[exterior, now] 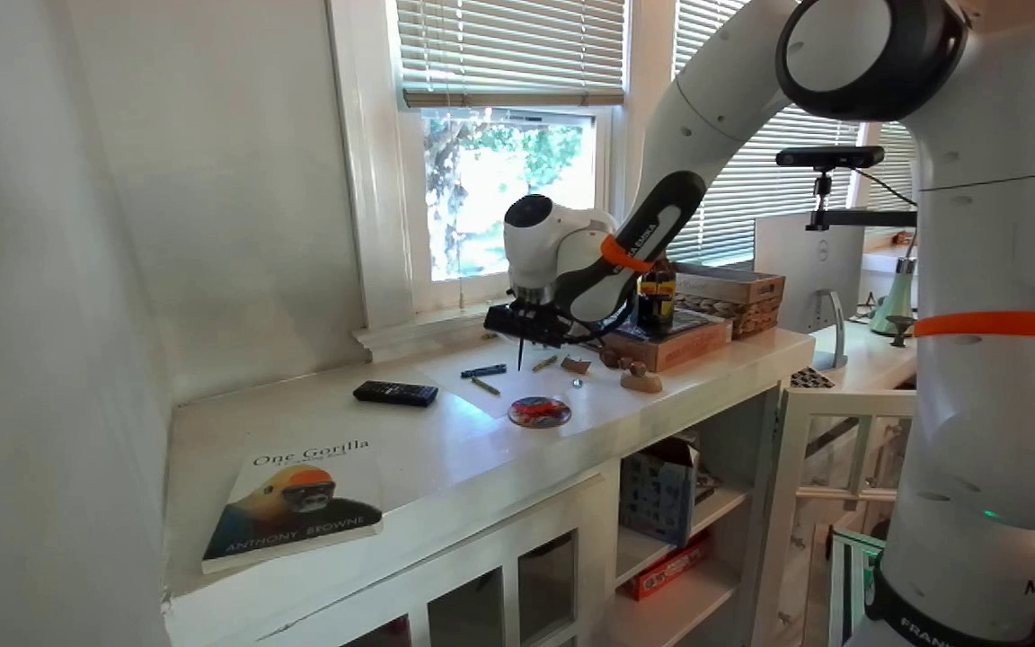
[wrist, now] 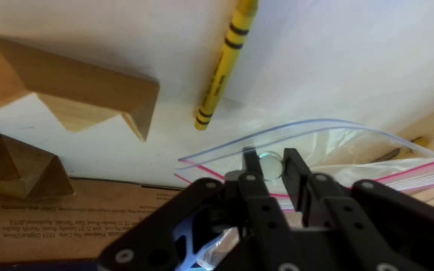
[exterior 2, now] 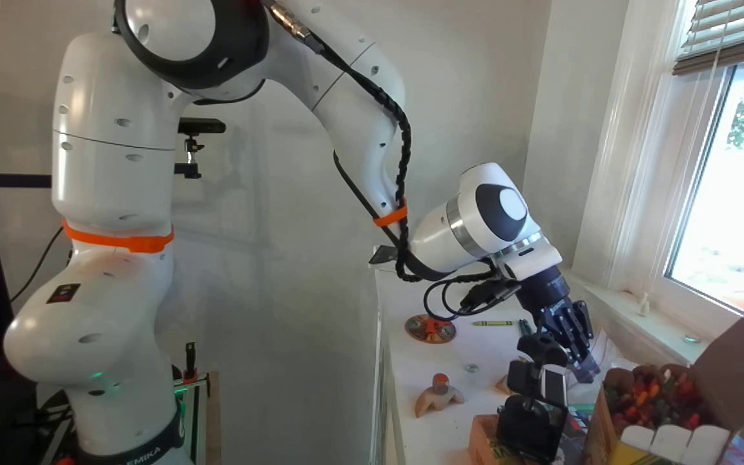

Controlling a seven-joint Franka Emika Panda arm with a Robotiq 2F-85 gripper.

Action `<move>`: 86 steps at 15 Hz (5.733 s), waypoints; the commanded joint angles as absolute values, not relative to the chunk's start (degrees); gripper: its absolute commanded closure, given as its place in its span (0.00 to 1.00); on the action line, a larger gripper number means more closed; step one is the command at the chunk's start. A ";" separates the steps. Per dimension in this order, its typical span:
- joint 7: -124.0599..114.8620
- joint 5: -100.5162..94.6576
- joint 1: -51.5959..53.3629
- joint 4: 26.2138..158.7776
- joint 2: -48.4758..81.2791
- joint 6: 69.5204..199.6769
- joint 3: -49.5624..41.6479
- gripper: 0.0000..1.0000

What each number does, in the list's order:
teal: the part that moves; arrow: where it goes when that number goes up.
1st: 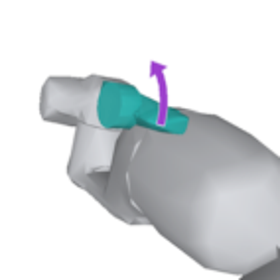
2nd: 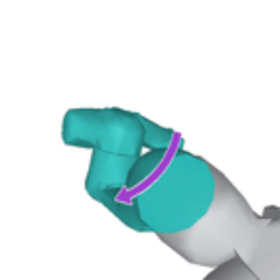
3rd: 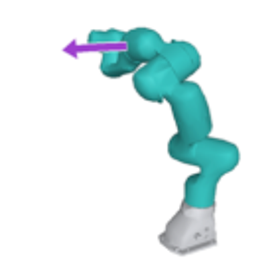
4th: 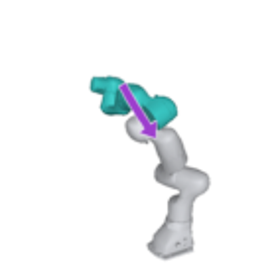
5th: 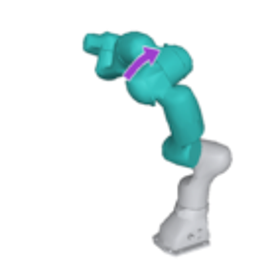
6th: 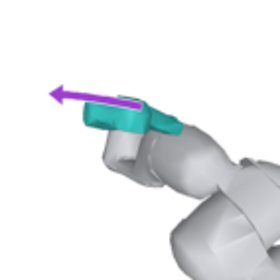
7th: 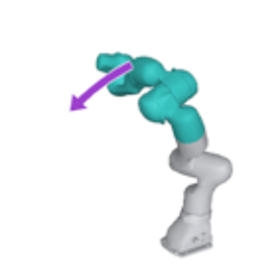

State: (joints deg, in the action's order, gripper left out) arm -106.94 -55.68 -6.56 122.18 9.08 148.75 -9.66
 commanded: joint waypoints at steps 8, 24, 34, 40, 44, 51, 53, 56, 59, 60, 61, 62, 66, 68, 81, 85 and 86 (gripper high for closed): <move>-106.50 -55.88 -5.06 122.11 8.04 148.30 -9.29 0.08; -62.49 -5.83 -4.74 133.72 -8.82 141.24 -4.90 0.00; -56.95 -2.36 -8.41 133.45 -9.95 127.78 -6.10 0.00; -56.67 -2.21 -8.92 134.71 -9.78 127.49 -6.14 0.00; -56.57 -2.60 -9.13 135.82 -9.21 129.03 -6.24 0.00; -56.72 -3.60 -9.76 137.06 -7.77 131.34 -6.48 0.32; -56.31 -3.93 -9.99 137.15 -7.40 132.07 -6.72 0.33; -55.26 -3.34 -10.32 137.50 -6.99 134.32 -7.03 0.29; -54.10 -2.66 -10.30 137.33 -6.30 136.16 -7.19 0.27; -54.00 -2.78 -10.32 137.29 -6.15 136.42 -7.17 0.29; -53.88 -2.72 -10.29 137.24 -6.00 136.71 -7.14 0.39; -53.75 -2.67 -10.24 137.18 -5.81 136.87 -7.11 0.42; -53.57 -2.99 -10.15 136.94 -6.21 136.29 -6.90 0.48; -53.43 -2.87 -10.02 136.87 -6.32 136.00 -6.78 0.45; -53.12 -3.19 -9.86 137.03 -6.18 135.81 -6.47 0.90; -53.77 -4.26 -10.02 136.18 -7.87 135.09 -6.28 0.95; -53.87 -4.49 -9.98 135.98 -8.49 134.60 -6.16 0.95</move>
